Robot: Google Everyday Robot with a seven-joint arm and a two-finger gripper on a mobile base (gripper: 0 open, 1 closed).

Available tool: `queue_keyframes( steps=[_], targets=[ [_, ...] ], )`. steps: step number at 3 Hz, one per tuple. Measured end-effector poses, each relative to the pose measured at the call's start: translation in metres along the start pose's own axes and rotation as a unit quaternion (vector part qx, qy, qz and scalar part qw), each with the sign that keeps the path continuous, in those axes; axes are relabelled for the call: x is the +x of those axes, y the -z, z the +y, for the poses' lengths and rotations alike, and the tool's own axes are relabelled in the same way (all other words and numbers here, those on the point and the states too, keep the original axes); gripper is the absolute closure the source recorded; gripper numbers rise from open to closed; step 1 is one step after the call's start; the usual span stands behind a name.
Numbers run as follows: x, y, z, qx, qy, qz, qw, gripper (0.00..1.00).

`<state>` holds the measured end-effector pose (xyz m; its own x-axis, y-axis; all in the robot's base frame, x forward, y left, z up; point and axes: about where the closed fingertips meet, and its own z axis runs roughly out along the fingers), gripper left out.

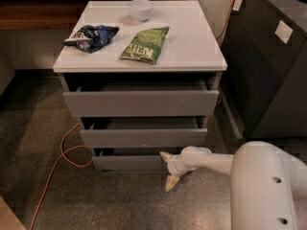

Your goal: Open bottom drawer

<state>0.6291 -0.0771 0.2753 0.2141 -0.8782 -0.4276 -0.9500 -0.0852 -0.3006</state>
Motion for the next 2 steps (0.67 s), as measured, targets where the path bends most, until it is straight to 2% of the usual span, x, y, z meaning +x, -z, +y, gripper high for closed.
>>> queue_keyframes(
  steps=[2],
  targets=[
    [0.032, -0.031, -0.015, 0.006, 0.029, -0.001, 0.9996, 0.0]
  ],
)
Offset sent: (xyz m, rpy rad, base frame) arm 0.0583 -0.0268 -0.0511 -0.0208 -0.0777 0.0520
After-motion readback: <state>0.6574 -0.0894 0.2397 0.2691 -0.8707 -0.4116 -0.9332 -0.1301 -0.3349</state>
